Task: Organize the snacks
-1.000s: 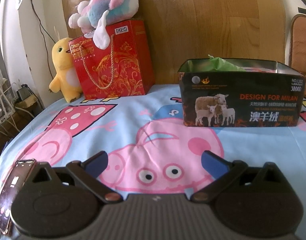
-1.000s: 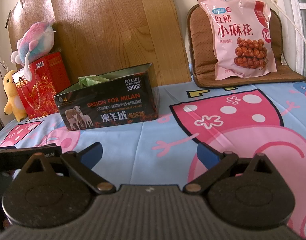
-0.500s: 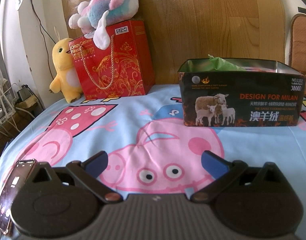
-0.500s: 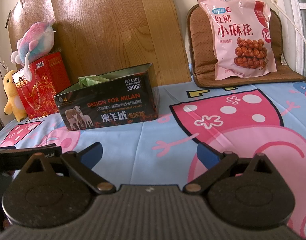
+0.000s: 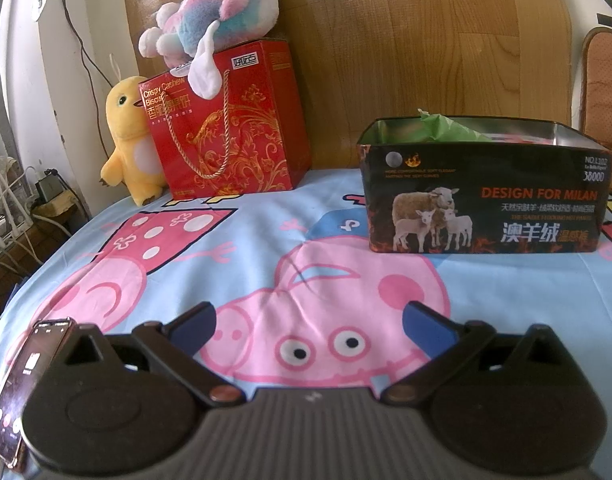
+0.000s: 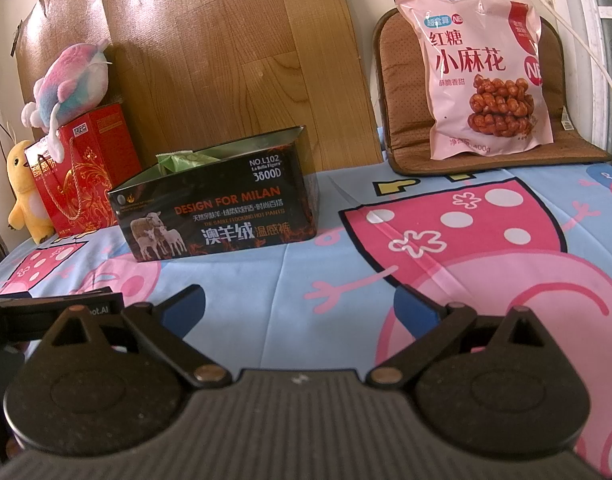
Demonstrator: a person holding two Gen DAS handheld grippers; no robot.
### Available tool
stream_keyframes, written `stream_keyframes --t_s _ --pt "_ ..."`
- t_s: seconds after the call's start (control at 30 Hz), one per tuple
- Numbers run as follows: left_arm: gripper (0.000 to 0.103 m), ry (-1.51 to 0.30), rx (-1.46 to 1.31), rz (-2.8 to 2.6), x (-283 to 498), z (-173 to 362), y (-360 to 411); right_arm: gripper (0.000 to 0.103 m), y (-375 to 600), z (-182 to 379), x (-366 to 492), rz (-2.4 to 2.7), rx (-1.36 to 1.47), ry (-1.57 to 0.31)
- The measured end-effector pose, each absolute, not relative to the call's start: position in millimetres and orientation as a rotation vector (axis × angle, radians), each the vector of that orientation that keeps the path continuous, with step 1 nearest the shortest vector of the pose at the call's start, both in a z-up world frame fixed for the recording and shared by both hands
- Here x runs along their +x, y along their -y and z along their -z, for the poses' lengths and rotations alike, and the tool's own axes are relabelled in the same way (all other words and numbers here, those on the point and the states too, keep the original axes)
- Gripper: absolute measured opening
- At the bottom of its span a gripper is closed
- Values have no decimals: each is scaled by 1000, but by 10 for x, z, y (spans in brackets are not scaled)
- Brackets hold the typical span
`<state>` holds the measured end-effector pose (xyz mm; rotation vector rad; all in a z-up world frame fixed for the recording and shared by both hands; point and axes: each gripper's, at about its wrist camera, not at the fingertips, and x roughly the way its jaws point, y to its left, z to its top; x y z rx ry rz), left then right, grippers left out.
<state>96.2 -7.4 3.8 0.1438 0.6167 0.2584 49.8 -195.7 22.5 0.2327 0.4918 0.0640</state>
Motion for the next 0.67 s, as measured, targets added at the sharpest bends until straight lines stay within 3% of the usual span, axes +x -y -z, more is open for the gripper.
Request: stream_keyframes --t_s 0.67 --pt "103 -616 132 -227 940 -48 40 102 1958 -228 499 -64 233 -492"
